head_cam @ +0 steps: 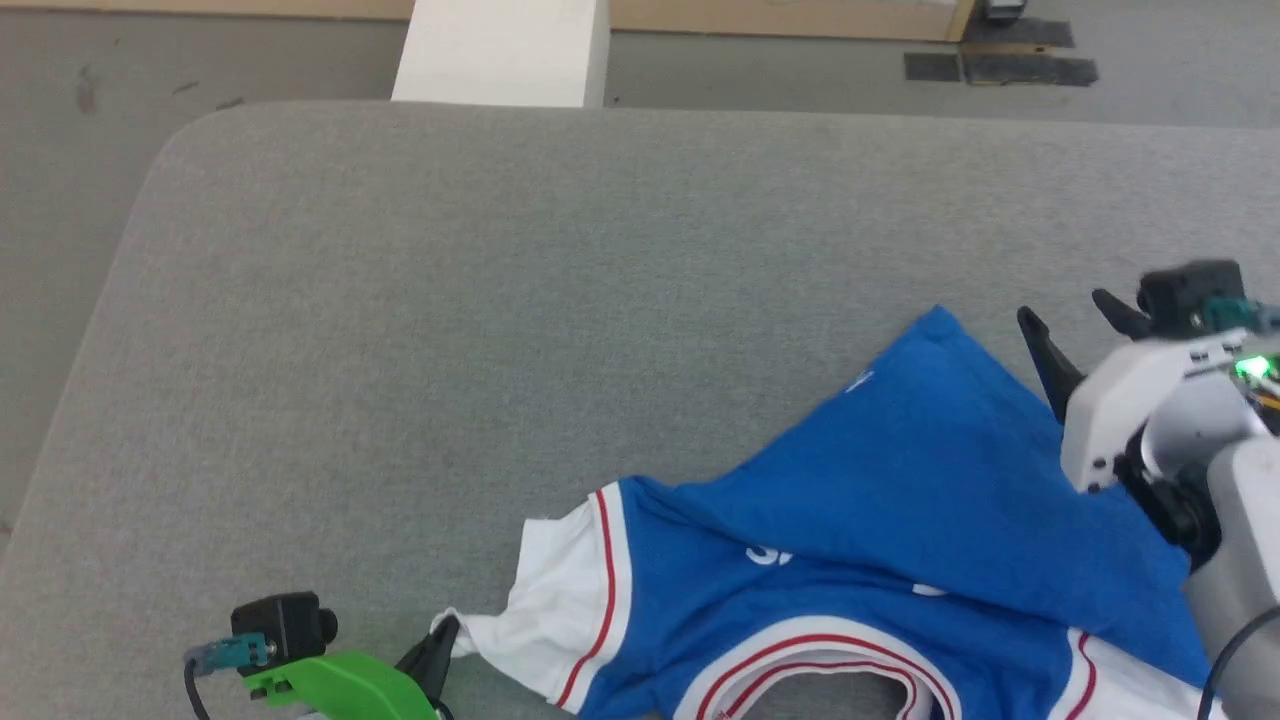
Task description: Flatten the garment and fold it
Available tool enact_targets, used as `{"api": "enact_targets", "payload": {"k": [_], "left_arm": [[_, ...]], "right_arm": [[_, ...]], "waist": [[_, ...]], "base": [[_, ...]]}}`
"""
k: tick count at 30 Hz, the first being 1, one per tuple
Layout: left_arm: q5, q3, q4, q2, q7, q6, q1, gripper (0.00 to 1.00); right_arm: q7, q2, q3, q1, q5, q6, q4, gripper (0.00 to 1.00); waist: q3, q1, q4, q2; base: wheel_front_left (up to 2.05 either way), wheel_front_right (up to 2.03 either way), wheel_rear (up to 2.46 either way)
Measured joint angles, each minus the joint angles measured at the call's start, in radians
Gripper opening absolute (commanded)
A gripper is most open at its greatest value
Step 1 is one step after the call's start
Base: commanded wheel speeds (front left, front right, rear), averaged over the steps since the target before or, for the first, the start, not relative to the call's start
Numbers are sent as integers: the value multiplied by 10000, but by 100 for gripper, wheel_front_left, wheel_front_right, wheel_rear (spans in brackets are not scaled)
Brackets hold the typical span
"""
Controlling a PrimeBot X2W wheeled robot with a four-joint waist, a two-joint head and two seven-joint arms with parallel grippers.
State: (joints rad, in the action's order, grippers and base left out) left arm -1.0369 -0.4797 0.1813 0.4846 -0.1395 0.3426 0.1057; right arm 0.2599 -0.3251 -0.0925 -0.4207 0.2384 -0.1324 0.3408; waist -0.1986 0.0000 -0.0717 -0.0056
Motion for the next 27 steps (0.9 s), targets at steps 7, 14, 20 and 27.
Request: {"api": "enact_targets", "payload": {"k": [7, 14, 20, 27], "left_arm": [[77, -123, -81, -176, 4, -75, -374, 0], [81, -232, -268, -385, 38, -249, -616, 0], [81, -274, -466, -476, 105, -339, -665, 0], [73, -272, -608, -493, 186, -351, -650, 0]], "right_arm": [[1691, -656, -1415, -1517, 1034, 0, 1108, 100], [3448, -1035, -2174, -2279, 1668, 2, 1806, 100], [5206, -1384, -2619, -2734, 2000, 2, 1952, 28], [3526, -1239, -2311, -2176, 1812, 2, 1797, 0]], "waist": [[-527, 0, -513, 0], [-1023, 0, -1073, 0], [-1292, 0, -1496, 0], [-1053, 0, -1477, 0]], "base": [[0, 0, 0], [0, 0, 0], [0, 0, 0], [0, 0, 0]]}}
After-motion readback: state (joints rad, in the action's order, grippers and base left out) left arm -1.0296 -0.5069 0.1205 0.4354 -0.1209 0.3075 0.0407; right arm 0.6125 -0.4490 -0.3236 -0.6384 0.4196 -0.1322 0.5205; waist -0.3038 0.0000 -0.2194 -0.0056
